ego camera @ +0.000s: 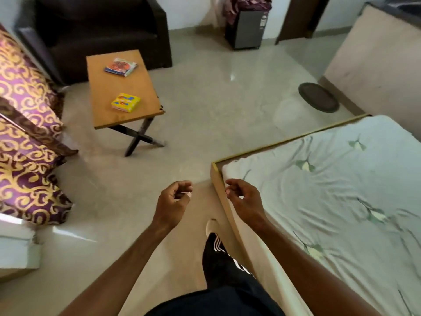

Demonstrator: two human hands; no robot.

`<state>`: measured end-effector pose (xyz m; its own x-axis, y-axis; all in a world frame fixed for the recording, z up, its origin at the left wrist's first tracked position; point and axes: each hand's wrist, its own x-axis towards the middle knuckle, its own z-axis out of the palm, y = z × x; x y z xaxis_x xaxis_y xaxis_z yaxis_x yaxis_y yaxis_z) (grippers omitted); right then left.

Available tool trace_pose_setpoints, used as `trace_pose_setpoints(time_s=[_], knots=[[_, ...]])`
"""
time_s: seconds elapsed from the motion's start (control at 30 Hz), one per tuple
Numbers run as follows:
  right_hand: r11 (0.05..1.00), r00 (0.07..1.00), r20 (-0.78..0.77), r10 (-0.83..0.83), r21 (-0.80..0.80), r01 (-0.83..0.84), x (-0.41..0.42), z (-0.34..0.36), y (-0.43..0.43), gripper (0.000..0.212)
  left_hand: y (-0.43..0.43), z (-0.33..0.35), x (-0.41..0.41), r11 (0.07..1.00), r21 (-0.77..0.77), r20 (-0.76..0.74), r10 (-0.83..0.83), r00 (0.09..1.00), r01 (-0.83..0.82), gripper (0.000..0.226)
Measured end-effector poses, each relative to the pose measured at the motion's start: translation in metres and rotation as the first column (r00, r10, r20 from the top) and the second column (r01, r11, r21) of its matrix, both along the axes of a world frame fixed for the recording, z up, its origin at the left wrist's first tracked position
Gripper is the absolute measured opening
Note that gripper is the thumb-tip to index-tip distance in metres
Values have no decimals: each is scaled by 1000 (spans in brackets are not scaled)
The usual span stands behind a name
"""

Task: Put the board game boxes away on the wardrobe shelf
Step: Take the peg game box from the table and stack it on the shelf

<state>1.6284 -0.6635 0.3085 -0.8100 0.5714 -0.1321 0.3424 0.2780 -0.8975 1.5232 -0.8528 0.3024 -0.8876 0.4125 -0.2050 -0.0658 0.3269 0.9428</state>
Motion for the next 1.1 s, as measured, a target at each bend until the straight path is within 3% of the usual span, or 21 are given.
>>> trace_pose_setpoints(time_s=[0.23,0.6,0.8,1.1], knots=[[985,988,0,158,-69,-157,-208,-9,52,21,33,-6,-175,983,-38,26,183,983,-182,30],[900,901,4,434,-41,-434,-509,-4,75,22,42,-10,-413,889,-33,-2,457,889,-457,30],[885,884,39,465,-35,-464,-662,-22,74,21,43,-29,-566,872,-20,-9,489,872,-489,36],[903,901,59,430,-15,-429,-914,-5,77,23,50,-20,-839,924,-10,-21,382,924,-382,26]])
